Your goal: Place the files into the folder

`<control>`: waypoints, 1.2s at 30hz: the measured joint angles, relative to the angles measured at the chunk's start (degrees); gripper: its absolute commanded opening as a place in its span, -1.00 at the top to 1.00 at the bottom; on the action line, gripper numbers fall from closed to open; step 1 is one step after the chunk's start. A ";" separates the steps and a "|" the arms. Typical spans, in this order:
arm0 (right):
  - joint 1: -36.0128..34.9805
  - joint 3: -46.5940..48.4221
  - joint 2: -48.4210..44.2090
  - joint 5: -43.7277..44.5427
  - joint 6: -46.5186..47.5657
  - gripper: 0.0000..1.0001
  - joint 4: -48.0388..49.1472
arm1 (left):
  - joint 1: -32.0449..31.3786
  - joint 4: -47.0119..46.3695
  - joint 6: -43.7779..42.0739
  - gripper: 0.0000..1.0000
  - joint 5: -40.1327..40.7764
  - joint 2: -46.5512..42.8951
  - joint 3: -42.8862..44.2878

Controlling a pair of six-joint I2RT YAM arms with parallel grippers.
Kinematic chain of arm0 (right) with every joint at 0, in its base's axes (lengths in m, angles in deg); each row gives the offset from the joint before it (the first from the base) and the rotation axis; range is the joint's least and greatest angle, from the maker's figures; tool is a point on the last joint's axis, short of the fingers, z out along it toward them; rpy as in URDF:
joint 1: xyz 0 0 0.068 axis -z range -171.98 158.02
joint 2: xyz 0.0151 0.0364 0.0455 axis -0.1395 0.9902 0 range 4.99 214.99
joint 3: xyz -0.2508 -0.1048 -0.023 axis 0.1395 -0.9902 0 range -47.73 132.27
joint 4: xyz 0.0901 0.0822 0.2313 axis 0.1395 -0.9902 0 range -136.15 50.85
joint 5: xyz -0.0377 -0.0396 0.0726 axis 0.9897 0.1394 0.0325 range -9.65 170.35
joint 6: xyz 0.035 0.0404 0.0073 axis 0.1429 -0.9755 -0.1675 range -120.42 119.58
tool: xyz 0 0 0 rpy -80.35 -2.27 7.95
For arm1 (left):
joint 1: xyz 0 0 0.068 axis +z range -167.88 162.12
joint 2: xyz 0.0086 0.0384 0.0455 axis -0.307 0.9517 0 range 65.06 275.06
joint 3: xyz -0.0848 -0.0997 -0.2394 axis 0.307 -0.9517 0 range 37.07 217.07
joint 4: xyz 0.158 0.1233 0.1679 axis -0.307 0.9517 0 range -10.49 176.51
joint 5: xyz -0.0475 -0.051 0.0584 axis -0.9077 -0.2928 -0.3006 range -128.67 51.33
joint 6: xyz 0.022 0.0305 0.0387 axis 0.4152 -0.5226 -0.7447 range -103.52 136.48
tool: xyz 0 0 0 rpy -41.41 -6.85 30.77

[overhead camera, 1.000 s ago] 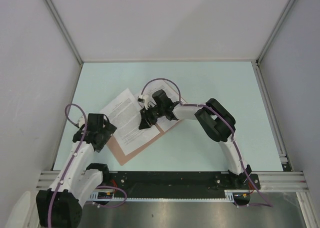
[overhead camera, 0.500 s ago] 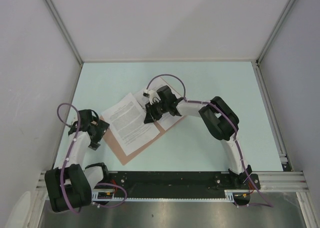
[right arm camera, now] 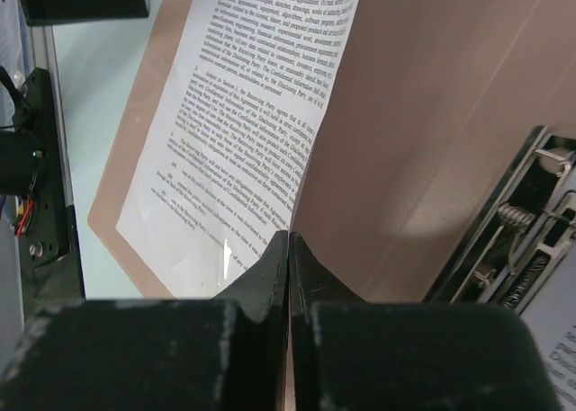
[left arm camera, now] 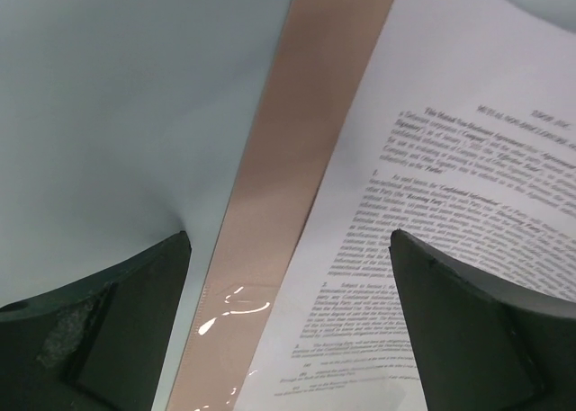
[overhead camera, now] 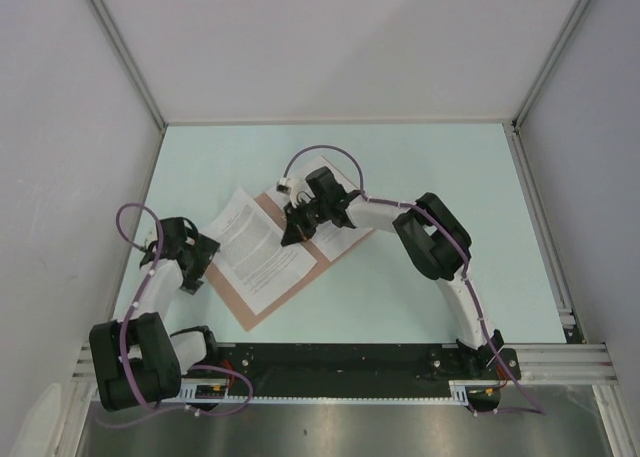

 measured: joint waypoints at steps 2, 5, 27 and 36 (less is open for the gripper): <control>-0.24 0.02 0.46 -0.50 -0.04 1.00 -0.81 | 0.00 -1.68 0.00 -0.99 -0.07 -0.44 -0.68; -0.55 0.00 1.27 -1.18 -0.48 1.00 -1.55 | 0.02 -3.74 0.00 -0.99 -0.33 -1.88 -2.03; -0.81 -5.64 0.87 2.08 -17.33 1.00 7.52 | 0.17 -4.44 0.02 -0.99 -3.96 -6.38 -4.83; -0.07 -5.90 0.87 2.93 -21.09 1.00 9.31 | -0.39 -4.24 1.09 -0.99 -6.38 -11.69 -8.09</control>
